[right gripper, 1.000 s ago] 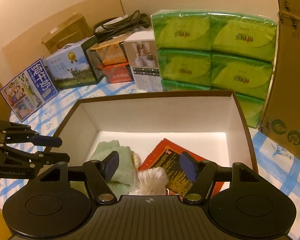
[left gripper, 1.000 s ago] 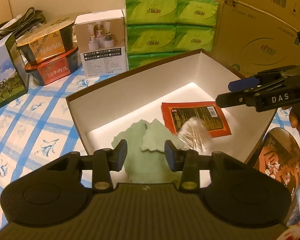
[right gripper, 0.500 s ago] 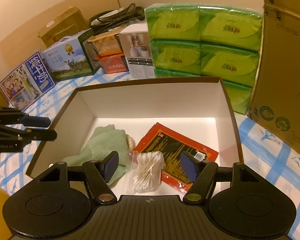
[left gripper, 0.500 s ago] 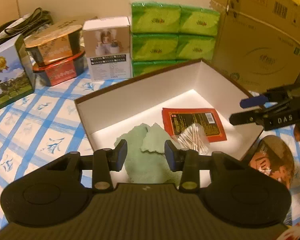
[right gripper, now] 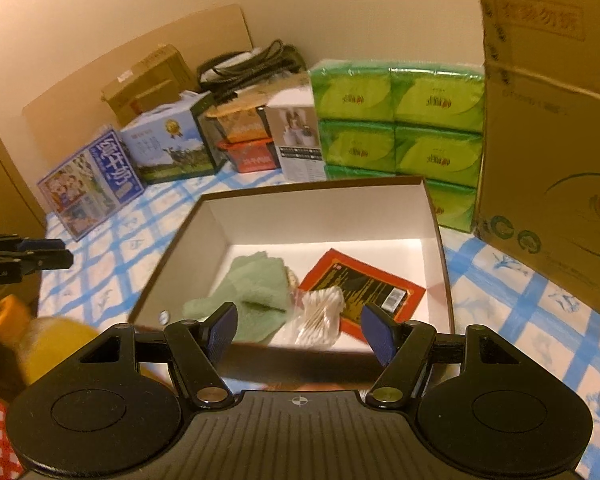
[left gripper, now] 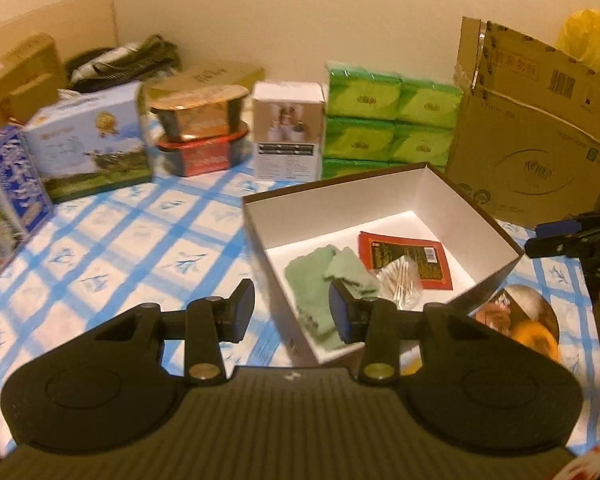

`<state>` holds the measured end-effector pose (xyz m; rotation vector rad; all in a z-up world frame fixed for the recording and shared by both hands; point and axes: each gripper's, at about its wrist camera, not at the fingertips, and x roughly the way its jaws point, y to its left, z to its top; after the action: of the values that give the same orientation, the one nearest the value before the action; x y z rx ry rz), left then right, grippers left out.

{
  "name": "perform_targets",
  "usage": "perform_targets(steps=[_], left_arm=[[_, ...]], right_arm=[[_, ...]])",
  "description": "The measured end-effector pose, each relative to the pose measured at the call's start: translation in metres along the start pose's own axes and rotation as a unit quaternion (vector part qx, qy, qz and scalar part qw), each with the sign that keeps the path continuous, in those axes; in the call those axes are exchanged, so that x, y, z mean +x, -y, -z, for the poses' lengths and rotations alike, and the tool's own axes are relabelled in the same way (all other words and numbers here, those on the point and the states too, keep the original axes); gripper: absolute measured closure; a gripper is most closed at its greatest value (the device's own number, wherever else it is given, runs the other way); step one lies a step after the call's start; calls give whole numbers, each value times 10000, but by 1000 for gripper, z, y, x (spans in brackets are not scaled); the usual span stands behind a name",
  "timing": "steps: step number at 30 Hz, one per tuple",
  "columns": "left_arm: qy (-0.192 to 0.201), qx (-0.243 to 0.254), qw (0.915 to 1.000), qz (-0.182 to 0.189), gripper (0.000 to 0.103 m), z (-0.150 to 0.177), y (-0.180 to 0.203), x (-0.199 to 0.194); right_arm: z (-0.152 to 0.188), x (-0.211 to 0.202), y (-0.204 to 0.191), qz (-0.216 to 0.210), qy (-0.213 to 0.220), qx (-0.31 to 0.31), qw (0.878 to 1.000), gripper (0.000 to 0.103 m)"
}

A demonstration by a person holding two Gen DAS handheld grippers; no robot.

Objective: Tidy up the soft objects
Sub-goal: 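Move both grippers back from the box to the socks on the bed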

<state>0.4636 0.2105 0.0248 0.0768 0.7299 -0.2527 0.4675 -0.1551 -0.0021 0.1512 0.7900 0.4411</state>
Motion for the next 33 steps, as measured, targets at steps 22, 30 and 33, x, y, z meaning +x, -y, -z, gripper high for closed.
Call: perform_targets(steps=[22,30,33], left_arm=[[93,-333,9980,-520,65,116,115,-166],[-40,-266,9990,-363,65,150,166,-174],[-69,-222,9992,-328,65,161,180,-174]], right_arm=[[136,-160,-29,-58,235,30,9997,35],[182,-186,-22,-96,110,322,9994,35],[194,-193,-20,-29,108,358,9993,35]])
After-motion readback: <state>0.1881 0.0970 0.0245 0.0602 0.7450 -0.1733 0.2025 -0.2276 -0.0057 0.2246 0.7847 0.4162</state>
